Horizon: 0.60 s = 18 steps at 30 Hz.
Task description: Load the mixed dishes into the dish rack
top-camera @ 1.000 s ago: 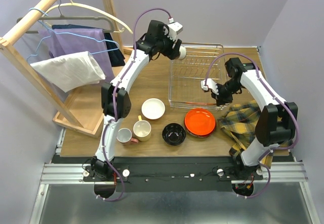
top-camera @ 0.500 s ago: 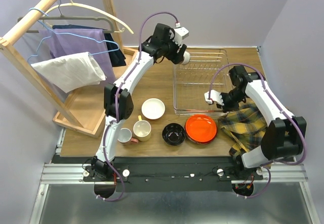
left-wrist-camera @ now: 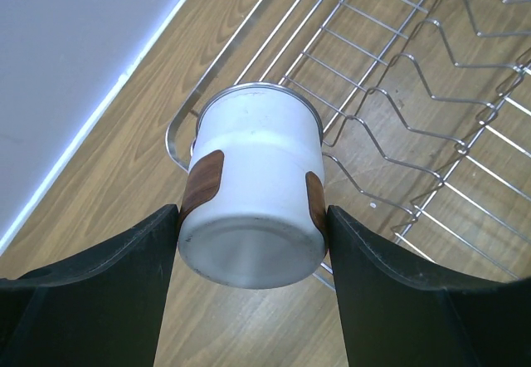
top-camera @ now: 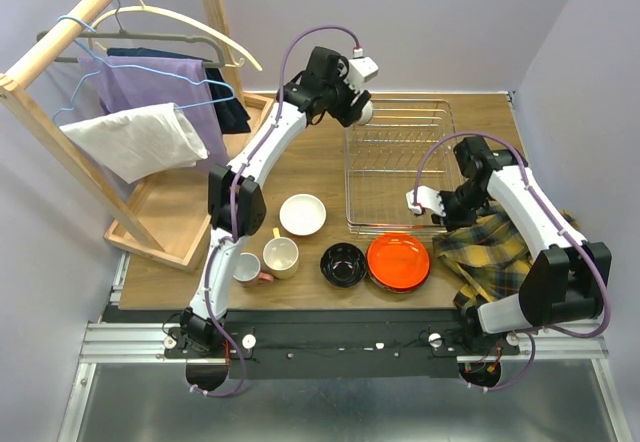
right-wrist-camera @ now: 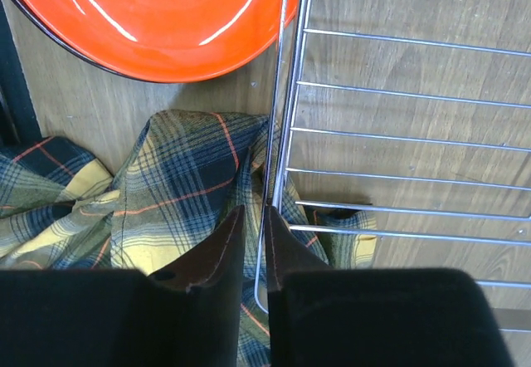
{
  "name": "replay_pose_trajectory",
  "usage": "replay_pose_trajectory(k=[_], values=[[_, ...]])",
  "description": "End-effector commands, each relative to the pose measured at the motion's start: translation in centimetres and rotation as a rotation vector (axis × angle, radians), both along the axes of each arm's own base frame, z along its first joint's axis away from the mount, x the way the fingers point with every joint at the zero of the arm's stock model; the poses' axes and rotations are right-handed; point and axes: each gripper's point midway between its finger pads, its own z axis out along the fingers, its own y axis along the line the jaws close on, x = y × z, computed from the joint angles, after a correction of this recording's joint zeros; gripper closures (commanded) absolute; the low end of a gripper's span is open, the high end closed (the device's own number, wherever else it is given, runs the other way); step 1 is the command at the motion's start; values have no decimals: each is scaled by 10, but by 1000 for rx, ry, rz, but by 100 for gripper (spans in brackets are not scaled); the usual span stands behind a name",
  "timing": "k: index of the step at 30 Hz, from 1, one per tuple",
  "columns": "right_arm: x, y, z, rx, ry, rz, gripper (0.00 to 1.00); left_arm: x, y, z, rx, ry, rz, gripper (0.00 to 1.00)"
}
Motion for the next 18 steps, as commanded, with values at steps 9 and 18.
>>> replay_pose_trajectory(k=[9,18], values=[[-10,8,25,54,23,-78,77,25,-21,-30,125,-142,-56,90],[-9,17,22,106,27,-134,76,27,-31,-50,186,-183,-113,83]])
